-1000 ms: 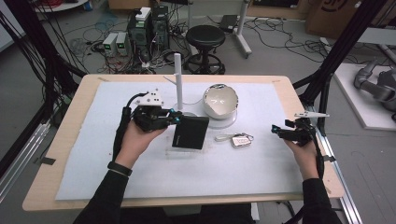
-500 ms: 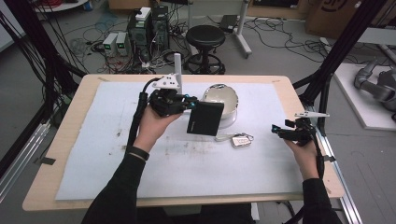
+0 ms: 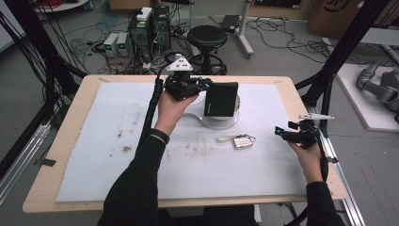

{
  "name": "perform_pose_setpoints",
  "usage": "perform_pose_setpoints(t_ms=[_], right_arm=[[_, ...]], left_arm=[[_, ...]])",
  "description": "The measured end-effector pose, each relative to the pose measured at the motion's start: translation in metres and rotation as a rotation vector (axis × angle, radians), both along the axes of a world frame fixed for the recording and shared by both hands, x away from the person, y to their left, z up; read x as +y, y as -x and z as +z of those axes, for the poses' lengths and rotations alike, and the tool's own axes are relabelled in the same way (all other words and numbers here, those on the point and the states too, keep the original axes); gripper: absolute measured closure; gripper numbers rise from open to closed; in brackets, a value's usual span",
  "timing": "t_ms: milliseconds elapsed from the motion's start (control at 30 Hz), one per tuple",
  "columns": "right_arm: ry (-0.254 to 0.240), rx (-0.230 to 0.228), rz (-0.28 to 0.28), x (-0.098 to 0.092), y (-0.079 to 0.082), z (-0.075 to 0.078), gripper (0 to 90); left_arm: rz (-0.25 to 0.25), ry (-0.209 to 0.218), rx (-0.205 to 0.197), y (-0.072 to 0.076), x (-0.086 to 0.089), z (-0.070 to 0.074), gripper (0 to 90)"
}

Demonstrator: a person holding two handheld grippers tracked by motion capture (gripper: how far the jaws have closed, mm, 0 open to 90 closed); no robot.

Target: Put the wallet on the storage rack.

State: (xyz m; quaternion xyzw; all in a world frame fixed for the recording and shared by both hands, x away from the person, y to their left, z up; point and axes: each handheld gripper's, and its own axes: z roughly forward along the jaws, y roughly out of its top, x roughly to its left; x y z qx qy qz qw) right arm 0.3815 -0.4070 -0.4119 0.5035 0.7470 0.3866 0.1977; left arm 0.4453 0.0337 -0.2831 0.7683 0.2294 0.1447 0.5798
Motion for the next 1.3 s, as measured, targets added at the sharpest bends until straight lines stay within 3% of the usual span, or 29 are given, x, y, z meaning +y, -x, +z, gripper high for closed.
perform_pose_setpoints(t_ms=[167,433,700,833,1067,1133,1200,1300], right_arm=[[-0.011,-0.007,-0.002,-0.002,0.004,0.002,27.6],[-0.006,-0.013,0.007,-0.001,0.005,0.001,27.6],[-0.010,-0.011,0.003,-0.003,0.006,0.001,27.6],[-0.014,-0.010,0.000,-0.004,0.007,0.000,27.6],[-0.011,-0.009,0.002,-0.004,0.007,0.000,27.6],[-0.013,-0.007,-0.001,-0.005,0.007,0.000,27.6],[-0.013,-0.006,0.001,-0.006,0.008,-0.001,27.6],[-0.014,-0.003,-0.004,-0.006,0.007,-0.001,27.6]], left_arm=[[0.041,-0.009,-0.032,-0.017,-0.012,-0.005,82.4],[0.047,-0.006,-0.049,-0.033,-0.028,-0.016,82.4],[0.035,0.002,-0.075,-0.042,-0.042,-0.021,82.4],[0.042,-0.039,-0.094,-0.046,-0.044,-0.027,82.3],[0.044,-0.045,-0.098,-0.050,-0.047,-0.036,82.2],[0.046,-0.046,-0.077,-0.051,-0.046,-0.038,82.0],[0.049,-0.044,-0.041,-0.051,-0.043,-0.042,76.6],[0.078,-0.044,-0.013,-0.048,-0.037,-0.042,58.0]])
